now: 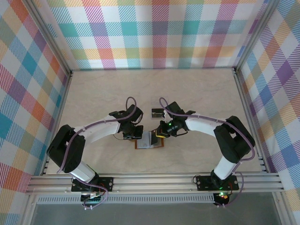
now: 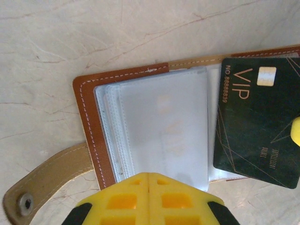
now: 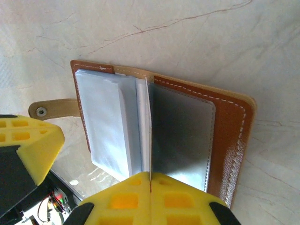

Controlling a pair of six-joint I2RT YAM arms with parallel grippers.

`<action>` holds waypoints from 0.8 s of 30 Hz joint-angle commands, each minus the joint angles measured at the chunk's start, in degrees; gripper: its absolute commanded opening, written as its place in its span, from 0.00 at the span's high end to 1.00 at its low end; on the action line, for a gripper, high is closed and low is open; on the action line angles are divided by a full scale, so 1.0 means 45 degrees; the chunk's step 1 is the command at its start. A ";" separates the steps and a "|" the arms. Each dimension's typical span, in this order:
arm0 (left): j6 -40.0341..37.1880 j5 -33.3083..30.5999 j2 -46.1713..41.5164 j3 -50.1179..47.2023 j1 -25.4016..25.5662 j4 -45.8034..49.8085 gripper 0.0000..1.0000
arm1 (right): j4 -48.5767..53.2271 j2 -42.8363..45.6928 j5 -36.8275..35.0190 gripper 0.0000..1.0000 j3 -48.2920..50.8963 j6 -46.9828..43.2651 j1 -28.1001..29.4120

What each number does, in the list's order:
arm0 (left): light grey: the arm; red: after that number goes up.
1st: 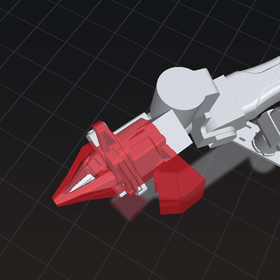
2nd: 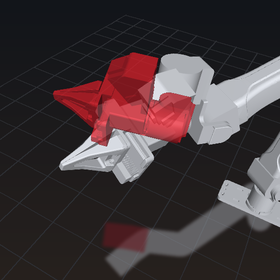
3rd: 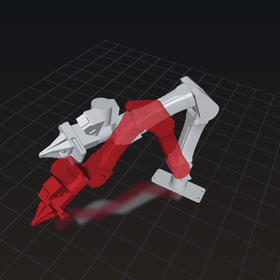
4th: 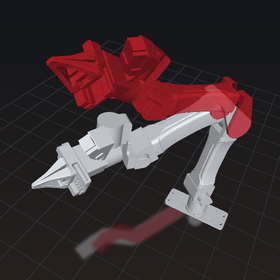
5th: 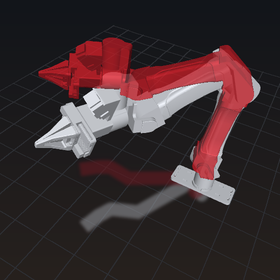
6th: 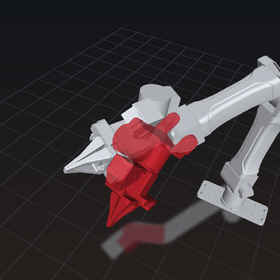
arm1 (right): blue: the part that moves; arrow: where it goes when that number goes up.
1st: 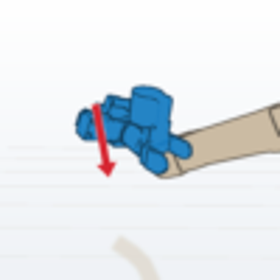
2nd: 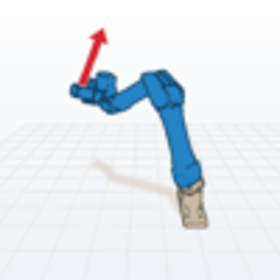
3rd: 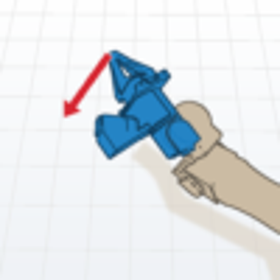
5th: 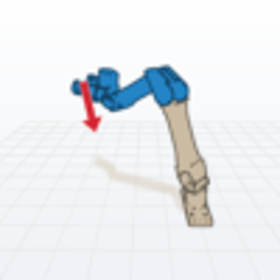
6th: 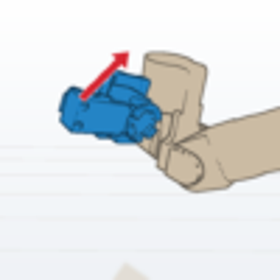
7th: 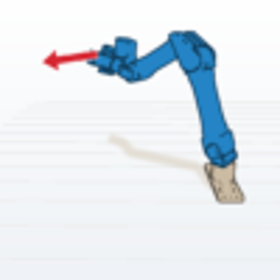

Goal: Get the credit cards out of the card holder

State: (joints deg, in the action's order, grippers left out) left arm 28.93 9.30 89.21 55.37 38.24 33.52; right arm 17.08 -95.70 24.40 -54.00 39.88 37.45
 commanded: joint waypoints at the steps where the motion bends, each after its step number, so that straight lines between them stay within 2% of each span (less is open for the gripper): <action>1: 0.0242 -0.0619 -0.0543 0.0108 0.0174 0.0205 0.93 | 0.0829 0.0880 -0.0269 0.94 -0.0430 -0.0735 -0.0061; 6: 0.0884 -0.1014 -0.1390 -0.0759 0.0106 -0.0904 0.91 | 0.2005 0.1573 -0.1448 0.98 -0.1013 -0.2738 -0.0061; 9: 0.1013 -0.0997 -0.1487 -0.0955 0.0076 -0.1224 0.90 | 0.2203 0.1958 -0.2823 1.00 -0.1393 -0.4539 -0.0078; 17: 0.0886 -0.0857 -0.1829 -0.1094 -0.0018 -0.1501 0.89 | 0.3156 0.1127 -0.4927 1.00 -0.3960 -1.1413 -0.0175; 21: 0.0817 -0.1125 -0.1935 -0.1090 -0.0155 -0.1305 0.89 | 0.3519 0.0339 -0.4525 1.00 -0.4680 -1.5377 -0.0294; 24: 0.0866 -0.1154 -0.2076 -0.1259 -0.0274 -0.1180 0.89 | 0.4763 -0.0736 -0.4466 1.00 -0.5924 -1.7163 -0.0348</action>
State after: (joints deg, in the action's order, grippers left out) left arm 32.58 5.19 81.54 50.46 37.69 27.90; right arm 32.10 -94.89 4.49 -76.36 -21.34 36.32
